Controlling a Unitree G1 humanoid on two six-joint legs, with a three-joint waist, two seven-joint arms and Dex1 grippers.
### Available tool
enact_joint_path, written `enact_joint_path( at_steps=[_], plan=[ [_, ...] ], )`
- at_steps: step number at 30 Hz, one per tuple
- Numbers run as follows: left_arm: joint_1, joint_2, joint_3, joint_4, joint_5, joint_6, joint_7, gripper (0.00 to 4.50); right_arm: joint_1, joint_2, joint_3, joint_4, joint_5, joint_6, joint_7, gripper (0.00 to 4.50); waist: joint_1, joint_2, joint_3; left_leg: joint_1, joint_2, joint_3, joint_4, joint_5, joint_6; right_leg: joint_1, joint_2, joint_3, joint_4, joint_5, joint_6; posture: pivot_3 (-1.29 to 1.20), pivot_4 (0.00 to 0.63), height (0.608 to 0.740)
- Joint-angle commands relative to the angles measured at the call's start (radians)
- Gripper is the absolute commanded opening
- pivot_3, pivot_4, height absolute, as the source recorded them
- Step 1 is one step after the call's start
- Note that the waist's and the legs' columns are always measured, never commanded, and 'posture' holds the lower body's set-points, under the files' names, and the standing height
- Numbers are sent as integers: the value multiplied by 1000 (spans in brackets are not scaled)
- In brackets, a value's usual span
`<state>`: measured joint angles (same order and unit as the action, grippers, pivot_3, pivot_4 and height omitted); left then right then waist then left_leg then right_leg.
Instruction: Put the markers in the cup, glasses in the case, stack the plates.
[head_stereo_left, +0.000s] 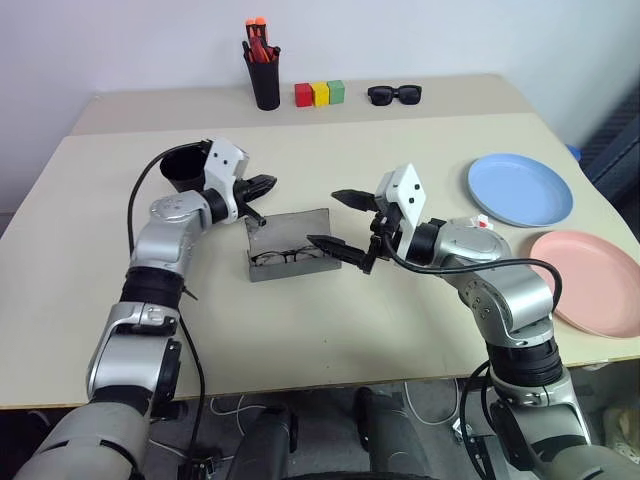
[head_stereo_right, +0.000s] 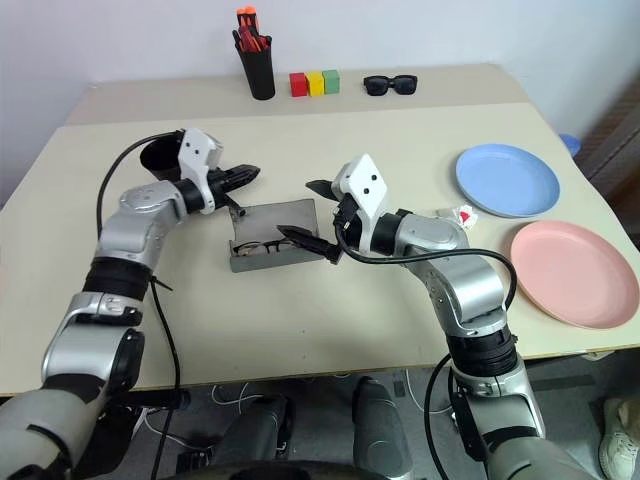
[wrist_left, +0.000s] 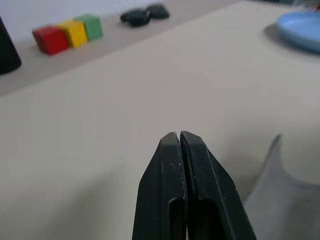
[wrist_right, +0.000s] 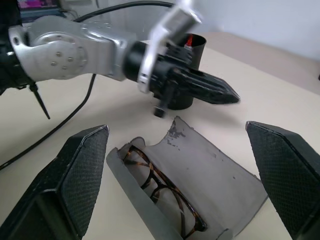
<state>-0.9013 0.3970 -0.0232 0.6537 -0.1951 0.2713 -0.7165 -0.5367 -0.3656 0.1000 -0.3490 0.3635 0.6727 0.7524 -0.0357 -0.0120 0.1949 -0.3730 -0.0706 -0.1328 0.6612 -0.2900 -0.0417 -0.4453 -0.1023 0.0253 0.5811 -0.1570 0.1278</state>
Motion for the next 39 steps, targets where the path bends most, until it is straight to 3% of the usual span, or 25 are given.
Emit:
enact_joint_path(
  at_steps=[1, 6, 16, 28, 39],
  plan=[
    [-53, -5, -12, 19, 17, 72, -15, 10, 1, -5, 10, -19, -4, -32, -14, 4500, -3, 0, 0, 0, 0, 0, 0, 0, 0, 0, 0, 0, 0, 0, 0, 0, 150, 740],
    [-51, 22, -66, 9, 43, 203, -97, 10, 5, -8, 27, -22, -11, -41, -28, 4500, -6, 0, 0, 0, 0, 0, 0, 0, 0, 0, 0, 0, 0, 0, 0, 0, 150, 740],
    [-23, 41, -50, -96, -1, 357, -158, 10, -2, -13, 46, -15, -22, -52, -46, 4500, -4, 0, 0, 0, 0, 0, 0, 0, 0, 0, 0, 0, 0, 0, 0, 0, 150, 740],
    [138, 90, -90, -481, -70, 572, -204, 10, -15, -18, 53, 9, -44, -69, -53, 4500, -5, 0, 0, 0, 0, -1, 0, 0, 0, 0, 0, 0, 1, 0, 0, 0, 150, 740],
    [339, 136, -98, -823, -110, 674, -143, 10, -28, -19, 64, 33, -63, -95, -54, 4500, -4, 0, 0, 1, 0, -1, 0, 0, 0, 0, 0, 0, 1, 0, 0, 0, 150, 740]
  ],
)
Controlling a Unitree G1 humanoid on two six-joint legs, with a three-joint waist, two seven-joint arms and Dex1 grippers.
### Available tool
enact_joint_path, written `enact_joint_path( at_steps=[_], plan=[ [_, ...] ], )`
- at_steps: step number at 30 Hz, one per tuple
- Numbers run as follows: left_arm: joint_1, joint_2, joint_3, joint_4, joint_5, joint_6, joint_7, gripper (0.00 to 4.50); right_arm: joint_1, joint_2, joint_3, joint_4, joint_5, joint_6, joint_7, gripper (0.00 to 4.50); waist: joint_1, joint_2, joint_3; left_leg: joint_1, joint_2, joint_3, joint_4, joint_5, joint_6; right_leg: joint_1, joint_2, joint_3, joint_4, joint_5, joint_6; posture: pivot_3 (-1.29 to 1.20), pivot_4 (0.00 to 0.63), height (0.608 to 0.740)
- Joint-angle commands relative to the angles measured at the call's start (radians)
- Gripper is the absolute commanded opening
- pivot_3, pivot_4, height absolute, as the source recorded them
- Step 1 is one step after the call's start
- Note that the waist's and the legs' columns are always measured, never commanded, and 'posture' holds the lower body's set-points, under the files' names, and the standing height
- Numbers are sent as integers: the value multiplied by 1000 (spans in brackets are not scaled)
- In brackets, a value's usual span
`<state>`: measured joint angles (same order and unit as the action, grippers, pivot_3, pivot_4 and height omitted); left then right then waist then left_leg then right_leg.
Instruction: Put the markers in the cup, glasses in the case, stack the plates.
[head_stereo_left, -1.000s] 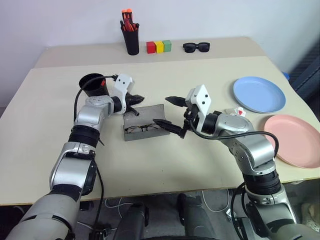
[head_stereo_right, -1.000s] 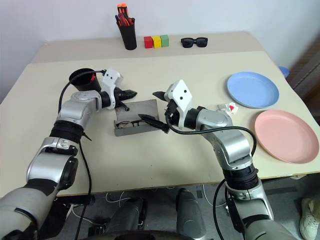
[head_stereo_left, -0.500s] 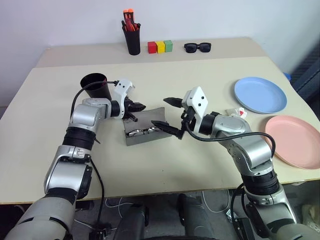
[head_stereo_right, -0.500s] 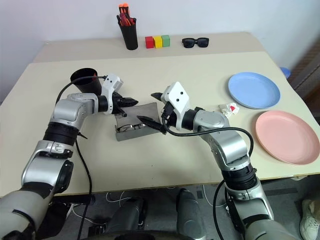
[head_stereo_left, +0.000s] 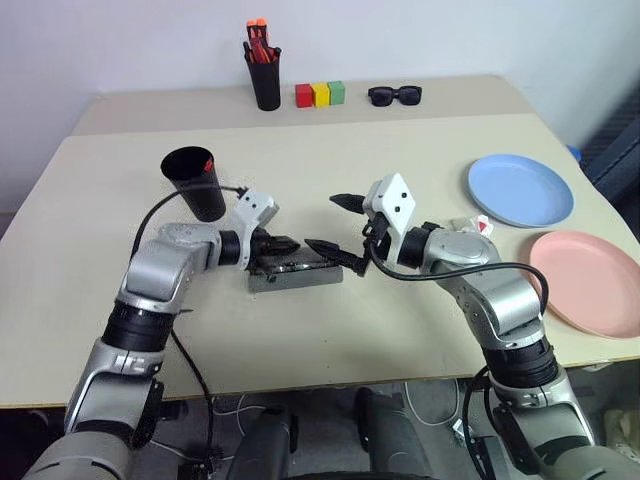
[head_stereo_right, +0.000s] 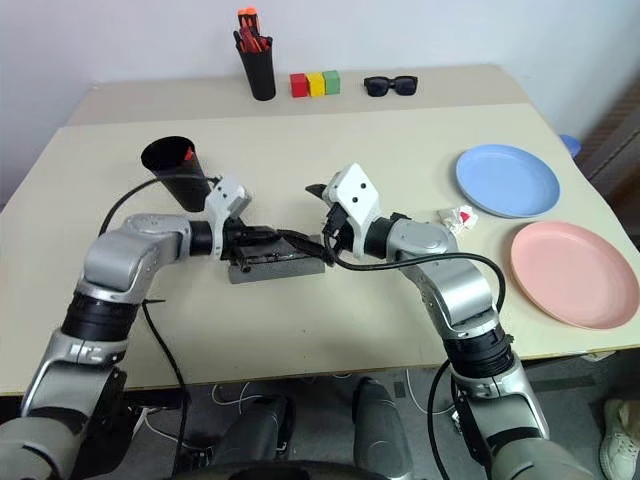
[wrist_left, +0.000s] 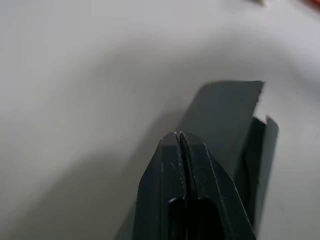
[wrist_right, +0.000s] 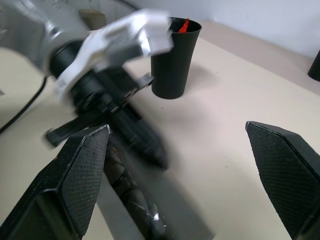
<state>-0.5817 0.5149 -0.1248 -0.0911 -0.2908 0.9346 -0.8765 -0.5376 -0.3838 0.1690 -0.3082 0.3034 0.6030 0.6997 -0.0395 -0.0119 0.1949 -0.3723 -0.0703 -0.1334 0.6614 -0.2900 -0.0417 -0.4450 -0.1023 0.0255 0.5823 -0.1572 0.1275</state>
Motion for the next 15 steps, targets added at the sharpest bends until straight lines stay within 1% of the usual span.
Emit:
enact_joint_path(
  at_steps=[1, 4, 9, 10, 12, 13, 14, 15],
  plan=[
    [37, 27, -4, -100, -8, 1, 25, 10, -30, -1, -3, -3, -7, -30, -2, 4500, 0, 0, 0, 0, 0, 0, 0, 0, 0, 0, 0, 0, 0, 0, 0, 0, 150, 740],
    [71, 40, 5, -125, -7, -26, 44, 10, -34, 0, -1, 5, -14, -40, -3, 4500, 1, 0, 0, 0, 0, 0, 0, 0, 0, 0, 0, 0, 0, 0, 0, 0, 150, 740],
    [17, -22, 84, -64, -26, -159, 99, 10, -44, 1, -10, 31, -26, -53, -15, 4500, 6, 0, 0, 0, 0, 0, 0, 0, 0, 0, 0, 0, 0, 0, 0, 0, 150, 740],
    [-9, -49, 128, -56, -71, -140, 107, 254, -48, 0, -19, 40, -28, -52, -23, 4500, 8, 0, 0, 0, 0, 0, 0, 0, 0, 0, 0, 0, 0, 0, 0, 0, 150, 740],
    [-52, -77, 184, -40, -121, -172, 98, 817, -55, -13, -49, 60, -42, -54, -49, 4500, 19, 0, 0, 0, 0, 0, 1, 0, 0, 0, 0, 0, 0, 0, 0, 0, 150, 740],
    [-65, -81, 200, -30, -133, -199, 90, 1347, -57, -23, -69, 66, -40, -48, -58, 4500, 22, 0, 0, 0, 0, 0, 1, 0, 0, 0, 0, 0, 0, 0, 0, 0, 150, 740],
    [-72, -70, 205, -17, -146, -225, 56, 1755, -55, -39, -98, 73, -44, -38, -76, 4500, 24, 0, 0, 0, 0, 0, 1, 0, 0, 0, 0, 0, -1, 0, 0, 0, 150, 740],
    [-78, -60, 213, -3, -164, -237, 25, 2313, -51, -55, -126, 78, -47, -25, -94, 4500, 26, 0, 0, 0, 0, 0, 1, 0, 0, 0, 0, 0, -1, 0, 0, 0, 150, 740]
  ],
)
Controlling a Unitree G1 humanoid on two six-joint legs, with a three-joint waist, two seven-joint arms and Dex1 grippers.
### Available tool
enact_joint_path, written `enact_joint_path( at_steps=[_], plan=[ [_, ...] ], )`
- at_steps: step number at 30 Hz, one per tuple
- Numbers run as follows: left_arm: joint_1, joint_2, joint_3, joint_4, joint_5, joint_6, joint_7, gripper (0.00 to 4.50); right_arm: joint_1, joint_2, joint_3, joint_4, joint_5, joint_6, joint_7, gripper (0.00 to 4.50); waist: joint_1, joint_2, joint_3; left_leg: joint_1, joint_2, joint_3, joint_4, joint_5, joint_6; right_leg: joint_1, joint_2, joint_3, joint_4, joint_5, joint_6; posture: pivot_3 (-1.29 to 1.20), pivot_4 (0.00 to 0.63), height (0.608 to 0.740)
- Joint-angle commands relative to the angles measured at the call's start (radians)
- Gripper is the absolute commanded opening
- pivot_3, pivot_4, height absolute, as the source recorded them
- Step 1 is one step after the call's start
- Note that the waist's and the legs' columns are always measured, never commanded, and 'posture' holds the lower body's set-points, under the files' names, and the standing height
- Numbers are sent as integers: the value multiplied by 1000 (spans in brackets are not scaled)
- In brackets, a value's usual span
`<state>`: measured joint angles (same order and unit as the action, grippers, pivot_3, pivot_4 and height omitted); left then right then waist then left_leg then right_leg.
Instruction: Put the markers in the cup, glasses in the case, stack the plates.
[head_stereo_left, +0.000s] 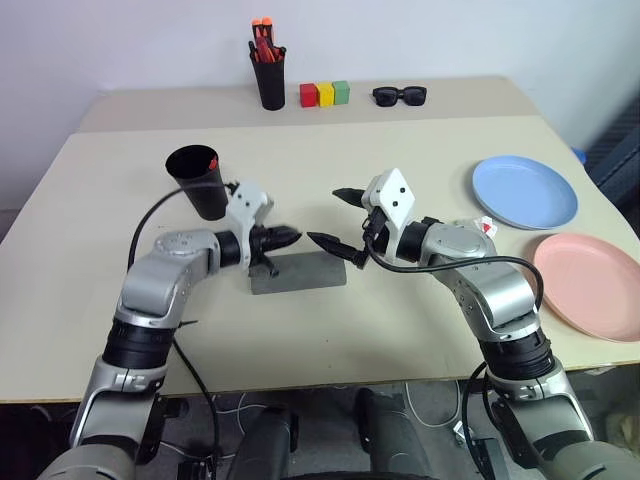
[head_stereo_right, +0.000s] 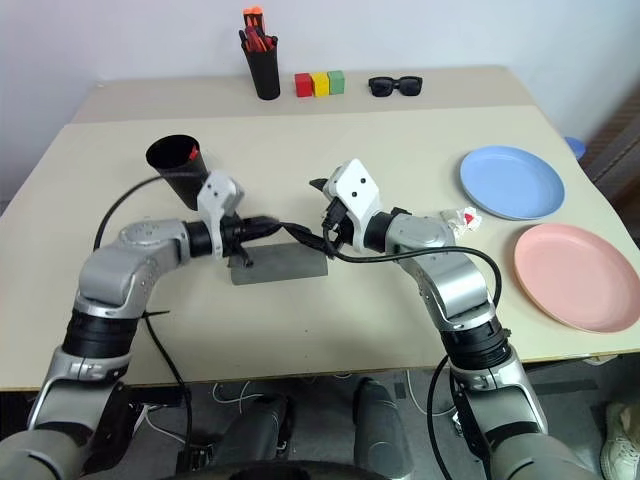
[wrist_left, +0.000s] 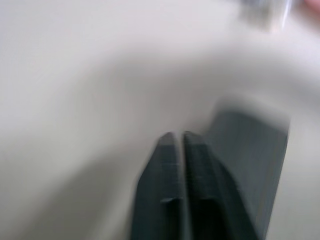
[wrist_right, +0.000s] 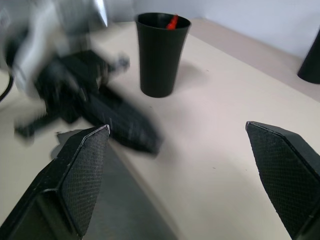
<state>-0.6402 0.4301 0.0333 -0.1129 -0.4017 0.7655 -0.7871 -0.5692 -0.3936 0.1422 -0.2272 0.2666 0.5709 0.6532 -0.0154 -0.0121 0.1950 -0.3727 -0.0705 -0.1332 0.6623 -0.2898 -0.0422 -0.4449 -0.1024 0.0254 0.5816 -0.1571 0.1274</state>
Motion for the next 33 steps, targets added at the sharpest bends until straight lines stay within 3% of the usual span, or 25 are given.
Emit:
enact_joint_path(
  at_steps=[1, 4, 8, 15, 19, 29, 32, 33],
  plan=[
    [-22, 43, 59, 38, -70, -92, -115, 2835, -5, -71, -146, -3, 1, 38, -60, 4500, 2, 0, 0, 0, 0, 0, 0, 0, 0, 0, 0, 0, 0, 0, 0, 0, 150, 740],
    [-28, 73, 67, 76, -112, -143, -214, 4415, 35, -135, -232, -6, 5, 102, -94, 4500, 4, 0, 0, 0, 0, 1, 0, 0, 0, 0, 0, 0, 0, 0, 0, 0, 150, 740],
    [-32, 100, 66, 118, -175, -198, -376, 4415, 129, -244, -405, -79, 94, 306, -86, 4500, 5, 0, 0, 0, 0, 1, 0, 0, 0, 1, 0, 0, -1, 0, 0, 0, 150, 740],
    [-44, 125, 36, 222, -175, -333, -556, 4415, 338, -458, -556, -250, 86, 512, -110, 4500, 1, 0, 0, 0, 0, 1, 0, 0, 1, 1, 0, 0, -1, 0, 0, 0, 150, 740],
    [-53, 144, 7, 293, -152, -377, -624, 4415, 435, -481, -628, -261, 50, 602, -167, 4500, 4, 0, 0, 1, 1, 3, 1, 0, 1, 2, 0, 0, -1, 0, 0, 0, 150, 740],
    [-63, 122, -12, 323, -136, -426, -633, 4415, 592, -433, -587, -190, -17, 599, -253, 4500, 5, 0, 0, 0, 0, 3, 2, 0, 1, 3, -1, 0, -2, 0, 0, 0, 150, 740],
    [-64, 121, -13, 323, -130, -431, -629, 4500, 601, -419, -588, -162, -12, 623, -257, 3681, 4, 0, 0, 1, 1, 3, 2, 0, 1, 3, 0, 0, -2, 0, 0, 0, 150, 740],
    [-65, 120, -12, 324, -129, -433, -626, 4500, 605, -417, -585, -155, -15, 624, -259, 3171, 4, 0, 0, 1, 1, 3, 2, 0, 1, 3, 0, 0, -2, 0, 0, 0, 150, 740]
  ],
)
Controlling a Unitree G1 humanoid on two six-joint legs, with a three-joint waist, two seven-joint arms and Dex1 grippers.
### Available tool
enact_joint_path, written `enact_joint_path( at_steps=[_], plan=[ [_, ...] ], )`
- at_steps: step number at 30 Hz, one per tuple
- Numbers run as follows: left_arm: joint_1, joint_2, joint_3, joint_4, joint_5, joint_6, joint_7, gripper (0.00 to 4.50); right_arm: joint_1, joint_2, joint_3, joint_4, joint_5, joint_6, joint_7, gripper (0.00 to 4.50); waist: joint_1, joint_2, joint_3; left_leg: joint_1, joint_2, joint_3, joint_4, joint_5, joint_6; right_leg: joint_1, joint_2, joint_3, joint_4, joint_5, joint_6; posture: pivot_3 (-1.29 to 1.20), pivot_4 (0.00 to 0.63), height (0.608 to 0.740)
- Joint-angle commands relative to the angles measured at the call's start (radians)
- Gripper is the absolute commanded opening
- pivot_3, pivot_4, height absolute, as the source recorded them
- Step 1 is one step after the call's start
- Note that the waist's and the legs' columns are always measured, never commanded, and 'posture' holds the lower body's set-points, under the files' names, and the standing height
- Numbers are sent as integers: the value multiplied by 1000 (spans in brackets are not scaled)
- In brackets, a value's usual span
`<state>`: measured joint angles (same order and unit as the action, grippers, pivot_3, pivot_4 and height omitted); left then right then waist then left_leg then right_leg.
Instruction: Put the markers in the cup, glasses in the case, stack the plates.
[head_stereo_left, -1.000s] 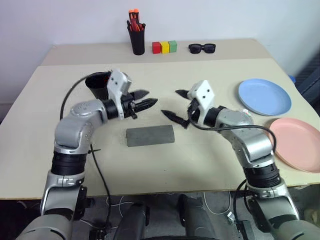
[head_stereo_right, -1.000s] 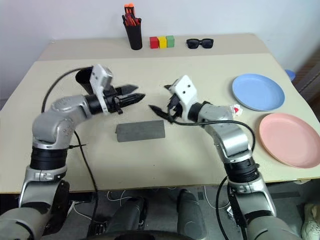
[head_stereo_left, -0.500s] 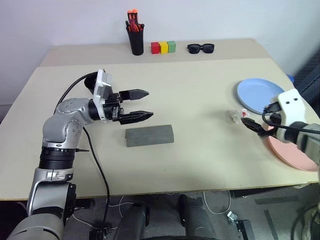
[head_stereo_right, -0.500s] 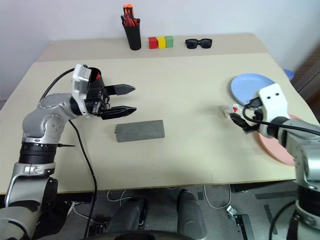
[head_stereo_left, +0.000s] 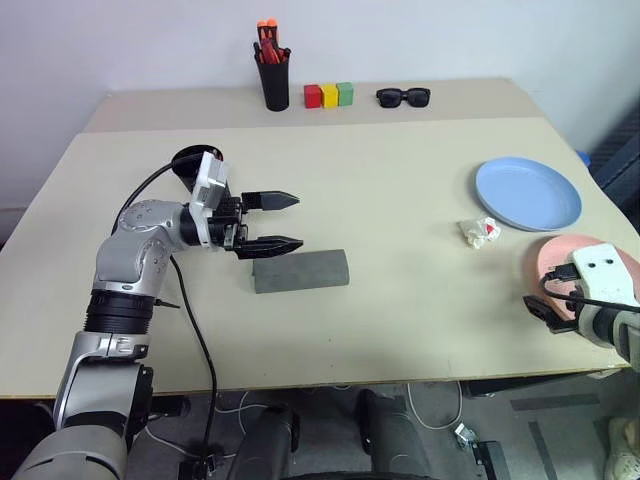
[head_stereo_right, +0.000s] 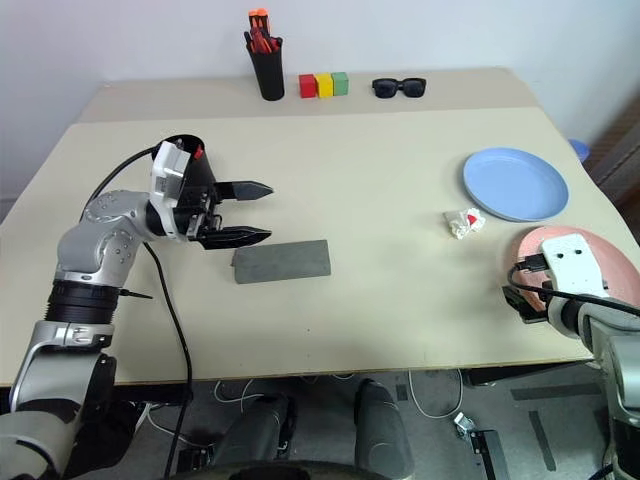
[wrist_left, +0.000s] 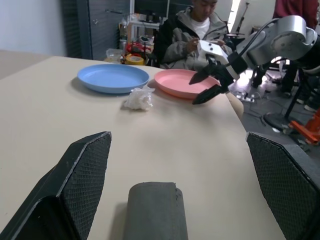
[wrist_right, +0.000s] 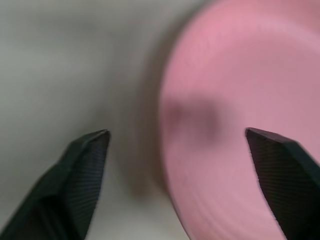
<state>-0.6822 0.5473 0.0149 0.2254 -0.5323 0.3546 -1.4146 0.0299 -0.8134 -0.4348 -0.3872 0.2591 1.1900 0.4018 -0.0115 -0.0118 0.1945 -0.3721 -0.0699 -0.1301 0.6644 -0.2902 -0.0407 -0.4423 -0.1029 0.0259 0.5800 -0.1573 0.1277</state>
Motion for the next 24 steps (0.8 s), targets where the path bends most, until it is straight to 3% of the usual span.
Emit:
enact_joint_path(
  at_steps=[1, 6, 12, 17, 24],
  plan=[
    [-24, 1, 7, -13, 5, -27, 5, 4500, 13, -1, 0, 15, -14, -2, -8, 2708, 1, 0, 0, 0, 0, 0, 0, 0, 0, 0, 0, 0, 0, 0, 0, 0, 150, 740],
    [-20, 2, 11, -17, 4, -33, 16, 4500, 11, -31, 6, 23, -23, -11, 1, 122, 3, -1, -1, 0, 0, 0, 0, 0, 0, 1, 0, 0, 0, 0, 0, 0, 150, 740],
    [-24, -4, 17, -5, 6, -51, 37, 4500, -24, -111, -19, 79, -71, -27, -16, 52, 3, -1, -1, 0, 0, -1, 1, 0, 0, 2, 0, 0, -1, 0, 0, 0, 150, 740],
    [-26, -10, 21, -6, 1, -52, 57, 4500, -172, -123, 16, 182, -108, -146, -50, 52, -4, 0, -1, 1, 0, -1, 1, 0, 0, 2, 0, 0, -1, 0, 0, 0, 150, 740],
    [15, -9, 33, -64, -2, -54, 107, 4500, -529, -84, 255, 516, -208, -483, -42, 52, -7, 0, -1, 1, 0, 0, 0, 0, 0, 1, 0, 0, -1, 0, 0, 0, 150, 740]
  ],
)
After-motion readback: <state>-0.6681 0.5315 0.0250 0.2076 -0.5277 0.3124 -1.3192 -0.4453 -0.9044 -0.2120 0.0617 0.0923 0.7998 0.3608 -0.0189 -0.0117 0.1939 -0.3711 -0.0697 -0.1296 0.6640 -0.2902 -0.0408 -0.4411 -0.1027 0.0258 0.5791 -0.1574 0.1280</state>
